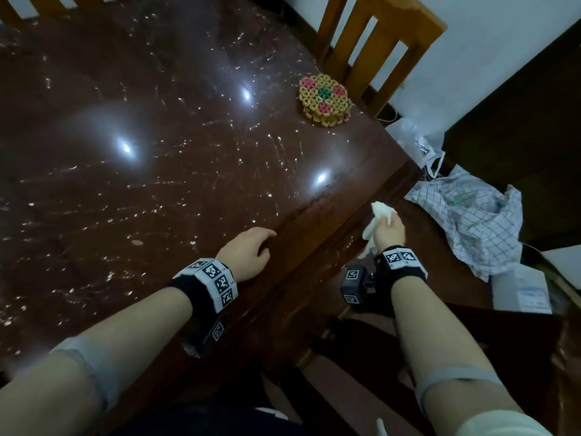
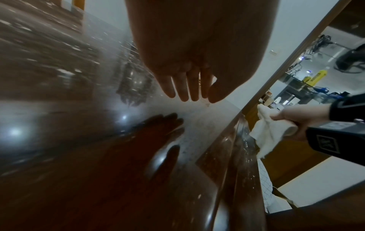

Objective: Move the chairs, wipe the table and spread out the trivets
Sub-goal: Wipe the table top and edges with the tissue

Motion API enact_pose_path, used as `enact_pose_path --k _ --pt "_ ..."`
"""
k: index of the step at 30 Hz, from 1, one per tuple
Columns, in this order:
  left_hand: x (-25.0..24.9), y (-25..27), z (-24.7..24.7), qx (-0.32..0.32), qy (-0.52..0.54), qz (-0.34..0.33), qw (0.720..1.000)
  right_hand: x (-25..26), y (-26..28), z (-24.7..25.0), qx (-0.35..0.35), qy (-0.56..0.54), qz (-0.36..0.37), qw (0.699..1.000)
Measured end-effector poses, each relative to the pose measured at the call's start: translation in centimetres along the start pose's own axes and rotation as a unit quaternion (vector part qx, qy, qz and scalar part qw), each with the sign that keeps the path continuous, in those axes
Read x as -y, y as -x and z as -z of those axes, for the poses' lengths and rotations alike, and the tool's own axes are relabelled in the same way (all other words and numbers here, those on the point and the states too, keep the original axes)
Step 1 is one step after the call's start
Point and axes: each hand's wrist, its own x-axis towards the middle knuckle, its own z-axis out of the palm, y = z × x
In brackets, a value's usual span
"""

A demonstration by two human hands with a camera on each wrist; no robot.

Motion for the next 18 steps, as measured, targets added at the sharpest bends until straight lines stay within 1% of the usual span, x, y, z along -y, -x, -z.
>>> enact_pose_path --k 4,8,13,15,16,18 --pt "-2.1 -3.9 -0.4 0.01 0.021 -0.007 1.0 0.2 -4.9 0.2 -0.011 0.045 0.026 0.999" --pt "-3.7 -7.0 -0.8 0.013 0.027 -0.017 0.999 0.1 -10.5 1.0 -0.04 0.047 0.052 0.997" --pt "-4.9 -9.6 -1.8 0.05 0.039 -0.023 0.998 0.0 -18.1 2.3 -0.008 0.077 0.102 0.992" --pt "-5.1 -10.3 -2.3 0.059 0.043 -0.023 0.997 0.0 -20.4 2.5 -0.001 0.102 0.078 0.992" --pt "-5.2 -10.6 -2.4 0.06 0.042 -0.023 0.997 -0.1 -21.3 2.4 0.015 0.109 0.063 0.992" --pt "-5.2 -11.0 -2.7 0.061 0.036 -0.021 0.997 -0.3 -22.0 1.8 0.068 0.118 0.032 0.99"
